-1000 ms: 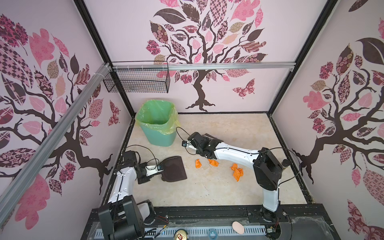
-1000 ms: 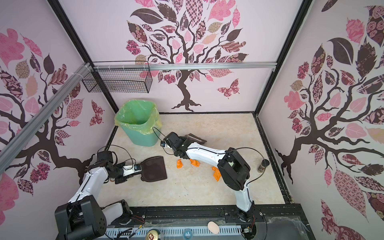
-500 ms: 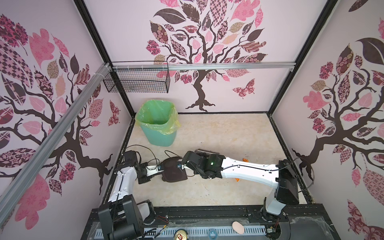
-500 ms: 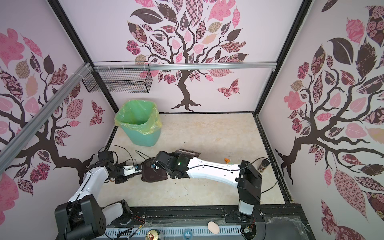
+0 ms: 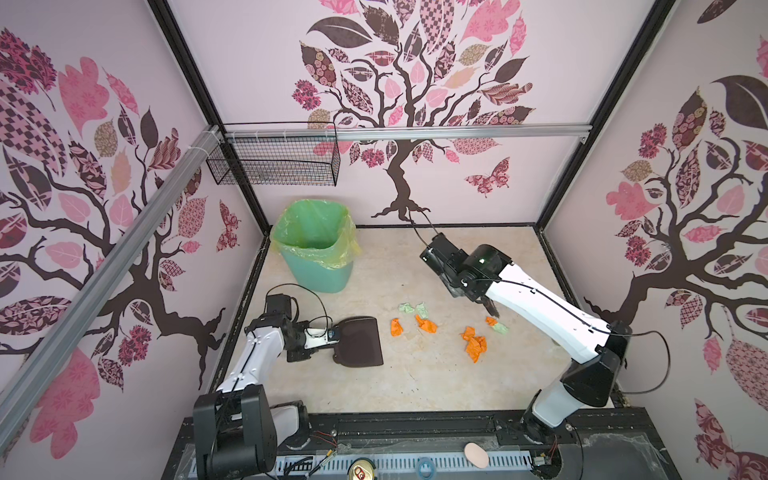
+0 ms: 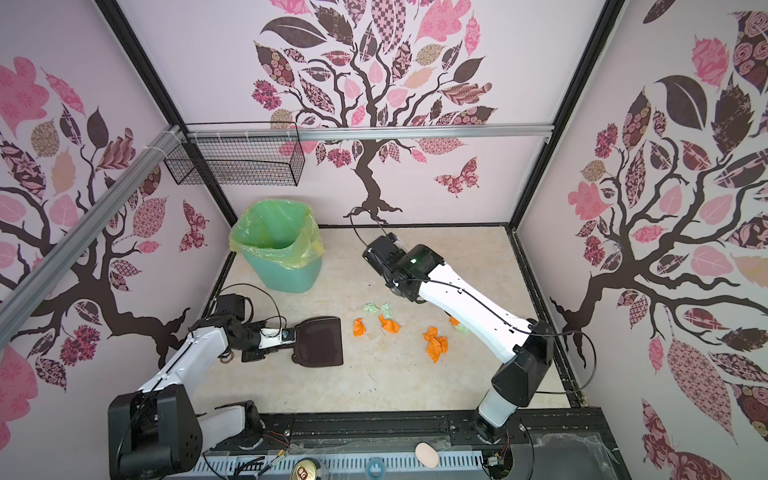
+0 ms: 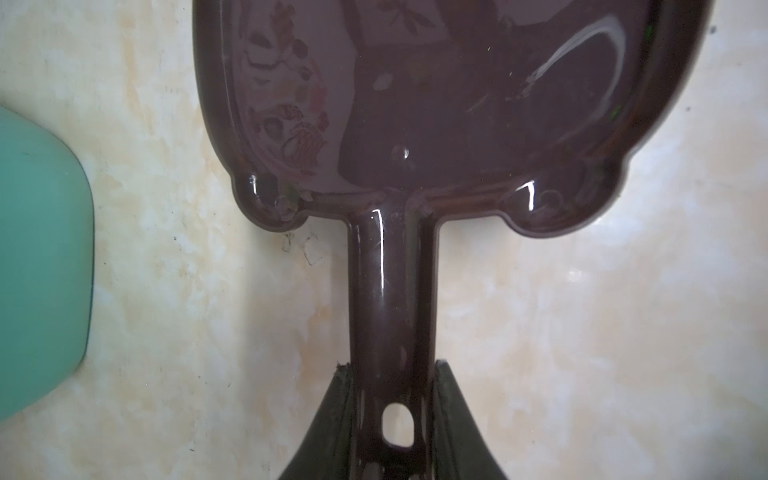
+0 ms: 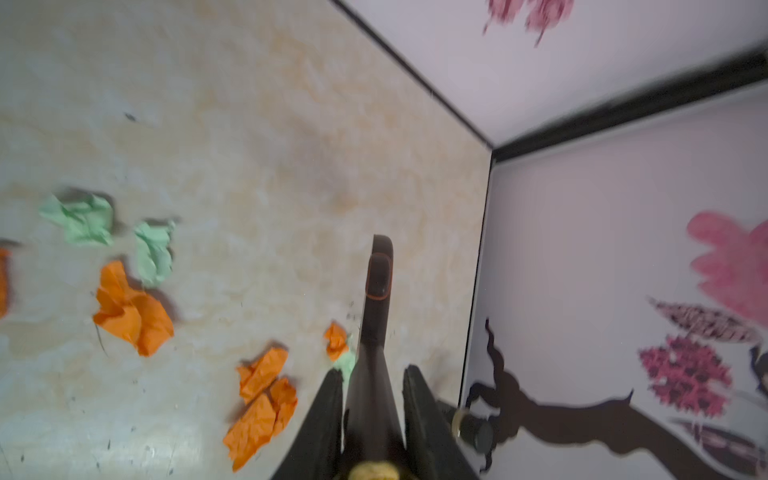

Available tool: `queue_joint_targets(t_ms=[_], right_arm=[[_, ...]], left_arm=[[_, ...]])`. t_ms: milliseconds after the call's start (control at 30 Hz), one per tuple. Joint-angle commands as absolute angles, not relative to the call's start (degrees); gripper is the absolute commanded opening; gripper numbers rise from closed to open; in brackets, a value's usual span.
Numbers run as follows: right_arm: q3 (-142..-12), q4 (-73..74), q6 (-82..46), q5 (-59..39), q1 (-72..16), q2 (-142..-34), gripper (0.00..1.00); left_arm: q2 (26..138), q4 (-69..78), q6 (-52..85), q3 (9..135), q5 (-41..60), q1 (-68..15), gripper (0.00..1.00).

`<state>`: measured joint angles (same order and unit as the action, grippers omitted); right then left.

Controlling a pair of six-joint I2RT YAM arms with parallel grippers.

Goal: Sweep away the paper scraps from the table
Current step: 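Sweep remaining scraps with the brush toward the dustpan, then brush orange and green scraps into the dustpan held by the left gripper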

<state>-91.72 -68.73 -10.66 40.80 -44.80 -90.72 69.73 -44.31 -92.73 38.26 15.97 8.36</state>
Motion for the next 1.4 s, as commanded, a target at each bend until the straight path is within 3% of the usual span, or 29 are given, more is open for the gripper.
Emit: queue_joint_targets(t_ms=[0,233,400,767,1367], right_arm=[[-83.0,-69.0,-19.8,34.5,-44.0,-84.9,0.00],[-73.3,-68.4,-22.9,35.3,-43.6,-82.4,0.00],[-72.6,-64.9,-21.5,29.9,-43.7,-82.1,0.00],[-85.1,-63.5,-26.4,25.7,-52.4,-92.5,0.00],[-107.3,-62.9,-25.7,23.8,-57.9,-107.4,0.00]], left_arm=[[72.0,-42.4,-90.7,42.1,15.4,7.6,0.03],[75.0,-42.4,-91.3,45.4,14.7,7.6,0.03],[75.1,-42.2,-91.0,45.5,15.0,7.6,0.03],[75.4,-42.1,-90.9,45.0,15.3,7.4,0.03],[78.8,-40.5,-88.4,45.9,14.2,2.3,0.03]])
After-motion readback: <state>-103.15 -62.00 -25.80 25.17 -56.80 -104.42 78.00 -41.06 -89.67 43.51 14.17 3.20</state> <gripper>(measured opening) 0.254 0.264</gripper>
